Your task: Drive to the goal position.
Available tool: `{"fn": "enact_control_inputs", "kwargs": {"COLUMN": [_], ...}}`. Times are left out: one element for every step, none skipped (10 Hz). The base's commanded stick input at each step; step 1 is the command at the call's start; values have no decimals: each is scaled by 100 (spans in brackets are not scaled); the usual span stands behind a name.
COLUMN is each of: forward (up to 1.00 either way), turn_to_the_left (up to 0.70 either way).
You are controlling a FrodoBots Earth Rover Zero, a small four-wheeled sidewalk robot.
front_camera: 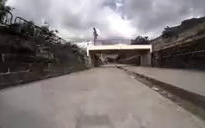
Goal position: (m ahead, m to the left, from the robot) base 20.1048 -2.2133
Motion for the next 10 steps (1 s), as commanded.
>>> {"fn": "enact_control_inputs", "kwargs": {"forward": [100, 100, 100, 100, 100, 100, 100, 100, 100, 100], "turn_to_the_left": [0, 0, 0, 0, 0, 0, 0, 0, 0, 0]}}
